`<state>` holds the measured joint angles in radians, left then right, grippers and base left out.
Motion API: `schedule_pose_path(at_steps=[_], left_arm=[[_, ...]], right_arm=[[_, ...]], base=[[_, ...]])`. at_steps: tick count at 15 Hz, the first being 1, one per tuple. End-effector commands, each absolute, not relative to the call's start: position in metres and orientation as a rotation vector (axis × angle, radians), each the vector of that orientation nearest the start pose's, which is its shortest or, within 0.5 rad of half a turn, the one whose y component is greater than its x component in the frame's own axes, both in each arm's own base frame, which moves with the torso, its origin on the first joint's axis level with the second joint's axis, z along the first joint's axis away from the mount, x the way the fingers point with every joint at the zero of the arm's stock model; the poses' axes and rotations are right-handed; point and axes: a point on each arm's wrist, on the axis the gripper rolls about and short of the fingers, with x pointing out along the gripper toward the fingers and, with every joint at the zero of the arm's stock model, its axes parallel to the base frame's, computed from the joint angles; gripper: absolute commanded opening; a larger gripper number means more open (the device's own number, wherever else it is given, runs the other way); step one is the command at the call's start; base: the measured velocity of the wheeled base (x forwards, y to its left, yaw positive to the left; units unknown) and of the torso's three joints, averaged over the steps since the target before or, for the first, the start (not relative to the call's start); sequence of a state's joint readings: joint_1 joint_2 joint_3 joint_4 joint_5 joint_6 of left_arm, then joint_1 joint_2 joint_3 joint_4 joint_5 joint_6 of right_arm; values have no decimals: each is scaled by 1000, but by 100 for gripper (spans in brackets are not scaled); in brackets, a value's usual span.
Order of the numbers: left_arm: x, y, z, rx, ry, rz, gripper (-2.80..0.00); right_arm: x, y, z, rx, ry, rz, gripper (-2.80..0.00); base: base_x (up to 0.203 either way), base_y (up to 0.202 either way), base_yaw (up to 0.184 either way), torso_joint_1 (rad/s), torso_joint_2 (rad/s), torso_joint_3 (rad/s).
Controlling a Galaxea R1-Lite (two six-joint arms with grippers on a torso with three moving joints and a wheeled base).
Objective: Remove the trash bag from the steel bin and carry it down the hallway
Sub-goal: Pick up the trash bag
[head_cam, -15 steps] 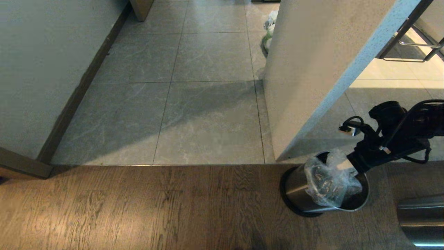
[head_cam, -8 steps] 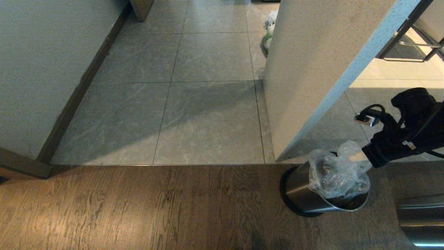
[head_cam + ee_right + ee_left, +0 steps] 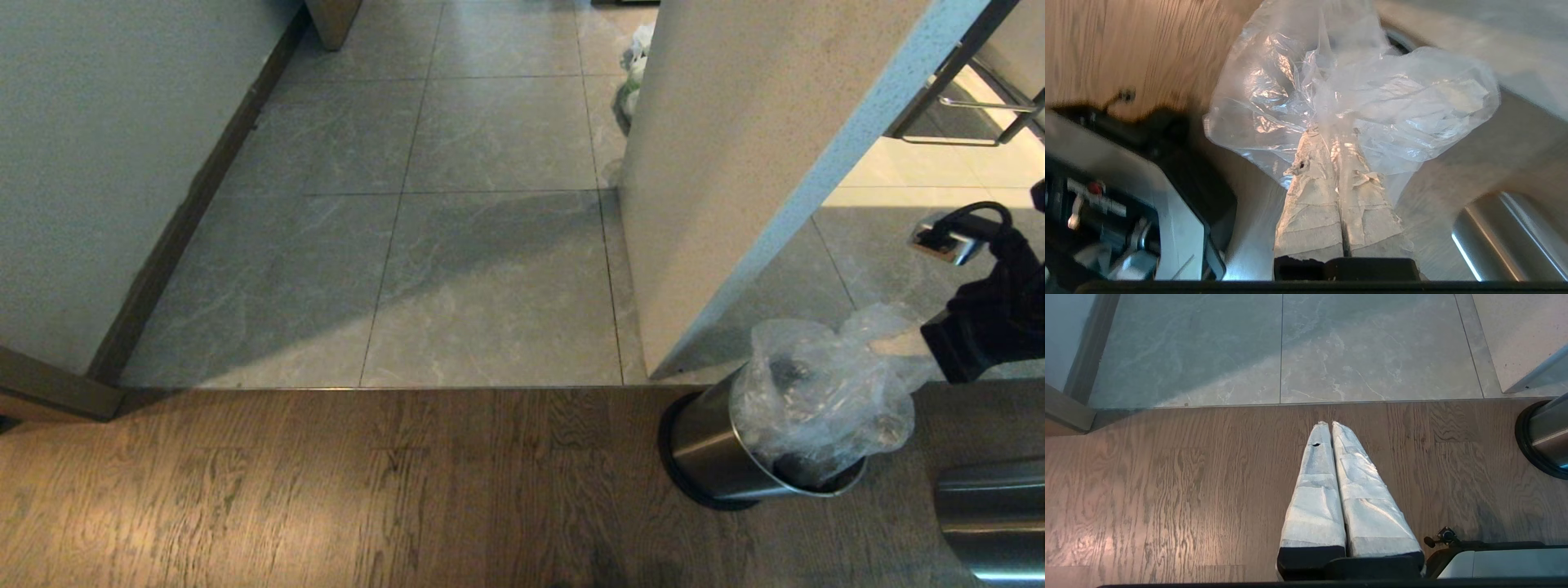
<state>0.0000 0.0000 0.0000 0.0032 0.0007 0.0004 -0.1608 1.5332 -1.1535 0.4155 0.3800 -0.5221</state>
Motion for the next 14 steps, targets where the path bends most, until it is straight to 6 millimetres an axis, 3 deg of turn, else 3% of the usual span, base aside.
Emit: schedule_pose_path(at_steps=[1,4,8,12,14], left_arm=[[-23,0,75,0,3,2,-280],[-23,0,75,0,3,1,-280],[-23,0,75,0,3,0,-280],[-23,0,75,0,3,0,-280],[-23,0,75,0,3,1,-280]], right_arm=[[213,-31,255,-275,601,348,-280],[174,-24,267,-201,537,294,-280],[116,-15,265,-170,454,250,-280],[58,-4,238,-142,396,207,-280],[39,0,213,-126,412,203,-280]], base=[[0,0,0,0,0,0],[0,0,0,0,0,0],[0,0,0,0,0,0],[0,0,0,0,0,0],[0,0,0,0,0,0]])
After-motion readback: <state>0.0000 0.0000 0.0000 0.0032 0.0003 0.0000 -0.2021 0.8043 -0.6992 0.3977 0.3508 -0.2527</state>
